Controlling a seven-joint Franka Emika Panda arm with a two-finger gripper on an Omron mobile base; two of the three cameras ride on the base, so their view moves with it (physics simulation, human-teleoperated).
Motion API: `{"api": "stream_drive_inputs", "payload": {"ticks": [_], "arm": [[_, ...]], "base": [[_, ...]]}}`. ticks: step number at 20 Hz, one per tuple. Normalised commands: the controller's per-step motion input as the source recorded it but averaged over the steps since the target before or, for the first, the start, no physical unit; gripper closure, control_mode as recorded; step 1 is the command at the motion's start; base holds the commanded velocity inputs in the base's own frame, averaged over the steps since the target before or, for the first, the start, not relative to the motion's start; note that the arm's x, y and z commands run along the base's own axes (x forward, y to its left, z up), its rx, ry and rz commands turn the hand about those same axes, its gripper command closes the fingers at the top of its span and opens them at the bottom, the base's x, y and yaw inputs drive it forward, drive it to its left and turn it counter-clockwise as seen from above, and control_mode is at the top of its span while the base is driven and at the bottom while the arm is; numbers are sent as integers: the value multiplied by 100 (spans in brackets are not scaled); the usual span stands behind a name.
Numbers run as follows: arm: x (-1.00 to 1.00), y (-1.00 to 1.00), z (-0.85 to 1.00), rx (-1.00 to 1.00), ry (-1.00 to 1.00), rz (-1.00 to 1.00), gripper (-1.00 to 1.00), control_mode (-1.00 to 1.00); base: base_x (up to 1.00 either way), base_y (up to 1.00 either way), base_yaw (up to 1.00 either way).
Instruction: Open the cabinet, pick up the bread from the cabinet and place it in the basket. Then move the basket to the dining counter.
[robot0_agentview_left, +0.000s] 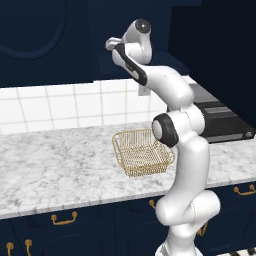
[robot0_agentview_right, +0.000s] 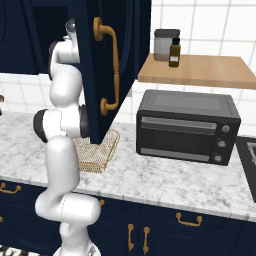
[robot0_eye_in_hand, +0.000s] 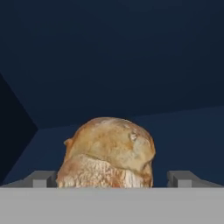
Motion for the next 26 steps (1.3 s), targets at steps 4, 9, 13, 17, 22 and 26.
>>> {"api": "stream_drive_inputs", "payload": {"ticks": [4, 9, 13, 17, 22, 26], "arm": [[41, 9, -7, 0, 0, 0, -100, -100], [45, 13, -29, 0, 7, 0, 100, -100], [27, 1, -66, 0, 9, 0, 100, -100], [4, 0, -60, 0, 6, 0, 100, -100], [-53, 0, -44, 1, -5, 1, 100, -100], [-48, 0, -49, 4, -24, 5, 100, -100]], "base": [[0, 0, 0], [0, 0, 0], [0, 0, 0], [0, 0, 0], [0, 0, 0], [0, 0, 0]]}}
